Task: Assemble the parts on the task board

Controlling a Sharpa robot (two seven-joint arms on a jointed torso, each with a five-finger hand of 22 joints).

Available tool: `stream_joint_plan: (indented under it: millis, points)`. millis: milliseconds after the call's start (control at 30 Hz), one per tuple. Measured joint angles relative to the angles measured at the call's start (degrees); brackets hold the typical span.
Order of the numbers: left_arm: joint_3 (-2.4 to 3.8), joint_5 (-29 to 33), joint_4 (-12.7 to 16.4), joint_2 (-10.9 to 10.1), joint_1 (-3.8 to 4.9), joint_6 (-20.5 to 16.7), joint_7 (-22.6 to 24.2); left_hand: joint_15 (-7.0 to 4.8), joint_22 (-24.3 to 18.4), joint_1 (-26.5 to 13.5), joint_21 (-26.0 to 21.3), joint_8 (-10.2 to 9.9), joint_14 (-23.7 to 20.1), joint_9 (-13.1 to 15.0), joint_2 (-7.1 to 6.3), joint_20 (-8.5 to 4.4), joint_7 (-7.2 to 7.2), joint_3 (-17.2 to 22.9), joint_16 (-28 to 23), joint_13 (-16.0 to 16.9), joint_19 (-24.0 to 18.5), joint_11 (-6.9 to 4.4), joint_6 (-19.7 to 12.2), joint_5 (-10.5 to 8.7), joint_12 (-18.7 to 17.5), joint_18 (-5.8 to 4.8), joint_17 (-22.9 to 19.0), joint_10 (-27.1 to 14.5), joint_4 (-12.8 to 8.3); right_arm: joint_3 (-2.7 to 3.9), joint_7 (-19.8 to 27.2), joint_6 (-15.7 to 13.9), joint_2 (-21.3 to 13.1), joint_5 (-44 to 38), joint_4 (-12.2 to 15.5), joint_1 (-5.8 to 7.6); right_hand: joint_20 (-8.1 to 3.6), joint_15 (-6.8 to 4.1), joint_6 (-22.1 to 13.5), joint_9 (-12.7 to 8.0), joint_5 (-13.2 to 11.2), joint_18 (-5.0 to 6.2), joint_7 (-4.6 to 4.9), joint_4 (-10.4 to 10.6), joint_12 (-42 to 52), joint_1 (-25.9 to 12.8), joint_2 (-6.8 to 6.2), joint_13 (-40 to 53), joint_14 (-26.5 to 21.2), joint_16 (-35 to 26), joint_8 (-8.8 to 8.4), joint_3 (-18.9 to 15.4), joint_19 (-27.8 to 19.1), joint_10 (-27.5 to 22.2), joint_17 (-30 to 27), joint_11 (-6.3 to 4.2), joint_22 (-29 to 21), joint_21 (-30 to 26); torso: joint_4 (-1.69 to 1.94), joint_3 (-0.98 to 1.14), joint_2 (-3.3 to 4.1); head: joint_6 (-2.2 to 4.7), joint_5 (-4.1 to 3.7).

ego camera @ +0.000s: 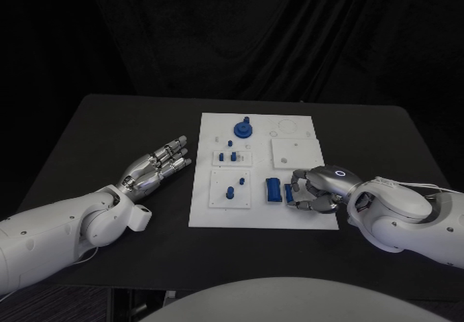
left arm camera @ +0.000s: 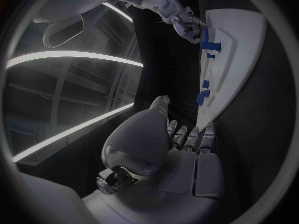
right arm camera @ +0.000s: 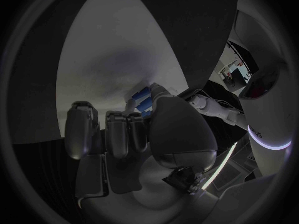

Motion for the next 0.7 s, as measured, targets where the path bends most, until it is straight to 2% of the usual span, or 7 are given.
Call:
stream_joint_plan:
  millis: [267,700]
  points:
    - [0.00,0.00,-0.01,-0.03,-0.03,0.02,0.00,0.00,0.00,0.00,0.00,0.00,0.00,0.00,0.00,0.00,0.00,0.16,0.00,0.00,0.00,0.00,0.00,0.00,0.00,0.00,0.02,0.00,-0.15,0.00,0.33,-1.31,-0.53,0.04,0.57,0.00,0.00,0.00,0.00,-0.43,0.00,0.00,0.00,0.08,0.00,-2.75,-0.64,0.00,0.00,0.00,0.58,-0.39,0.00,-0.01,0.00,-0.01,-0.01,0.00,-0.07,0.01,-0.01,0.00,0.07]
    - [0.00,0.00,-0.03,-0.03,-0.14,0.06,-0.01,0.00,0.00,0.00,0.00,0.00,0.00,-0.01,0.00,0.00,-0.03,0.15,0.00,0.00,0.00,0.00,-0.03,0.00,0.00,0.00,0.02,0.00,-0.15,0.00,0.85,-3.14,-0.92,0.06,0.41,0.00,0.00,0.00,0.00,-0.60,0.00,-0.01,0.00,0.08,0.00,-3.88,-0.13,0.05,0.00,0.00,1.11,-0.39,0.00,-0.01,0.00,-0.01,-0.02,0.00,-0.10,0.10,-0.04,0.00,0.04]
